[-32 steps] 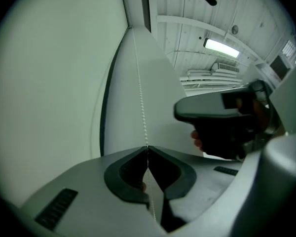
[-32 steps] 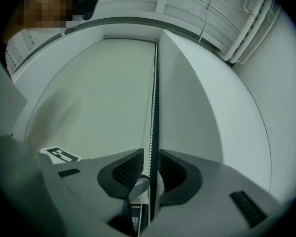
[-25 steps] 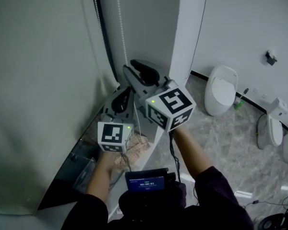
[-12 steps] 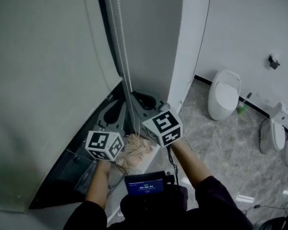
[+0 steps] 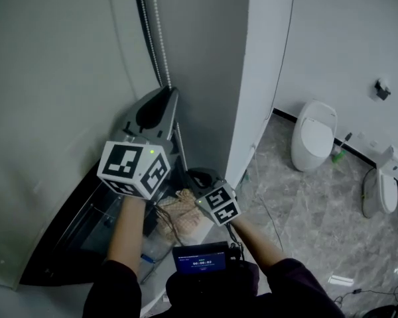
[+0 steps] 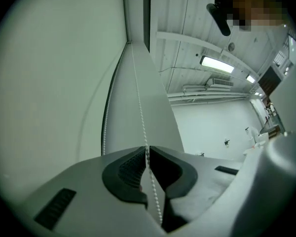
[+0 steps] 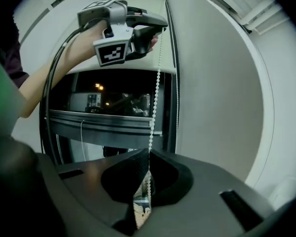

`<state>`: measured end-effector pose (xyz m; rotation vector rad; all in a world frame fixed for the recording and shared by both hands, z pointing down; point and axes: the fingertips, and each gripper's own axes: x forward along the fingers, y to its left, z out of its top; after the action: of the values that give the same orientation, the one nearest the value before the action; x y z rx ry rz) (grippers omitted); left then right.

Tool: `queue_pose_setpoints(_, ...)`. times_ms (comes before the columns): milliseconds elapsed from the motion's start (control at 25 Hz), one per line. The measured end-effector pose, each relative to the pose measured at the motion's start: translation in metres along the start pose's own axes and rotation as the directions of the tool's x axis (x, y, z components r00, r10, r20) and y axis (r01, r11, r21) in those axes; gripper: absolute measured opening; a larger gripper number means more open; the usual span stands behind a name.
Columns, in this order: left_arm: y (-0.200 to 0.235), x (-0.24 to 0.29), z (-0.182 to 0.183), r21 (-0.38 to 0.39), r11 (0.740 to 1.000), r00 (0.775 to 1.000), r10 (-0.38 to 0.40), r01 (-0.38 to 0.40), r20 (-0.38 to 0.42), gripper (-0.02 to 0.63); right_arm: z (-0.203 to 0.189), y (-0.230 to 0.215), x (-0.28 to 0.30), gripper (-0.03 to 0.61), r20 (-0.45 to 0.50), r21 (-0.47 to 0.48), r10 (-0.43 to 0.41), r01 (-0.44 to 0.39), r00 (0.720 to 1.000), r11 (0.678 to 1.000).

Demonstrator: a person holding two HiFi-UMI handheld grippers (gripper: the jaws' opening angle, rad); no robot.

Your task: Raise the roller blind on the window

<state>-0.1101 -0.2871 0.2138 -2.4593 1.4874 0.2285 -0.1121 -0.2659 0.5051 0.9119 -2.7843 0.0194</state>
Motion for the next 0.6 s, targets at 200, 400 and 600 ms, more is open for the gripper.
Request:
queue_pose_setpoints(200,0.002,-0.009,-0.007,0.015,1.000,0.999,0.016,-0.017,0.029,0.014,-0.009,-0.001,-0.007,0.017,0.006,0.021,0.000,0.000,1.000,1.000)
queue_pose_setpoints(400,0.001,-0.012,-0.021,0.033,0.999,0.999,0.033,-0.033,0.005,0.014,0.073,-0.035,-0.033,0.020,0.188,0.090,0.004,-0.022,0.982,0.996)
queue_pose_setpoints(600,-0.013,-0.011,-0.073,0.017,1.000,0.994,0.016,-0.014,-0.111,0.014,0.217,-0.053,-0.068,0.026,0.425,0.052,0.049,-0.079,0.904,0.996)
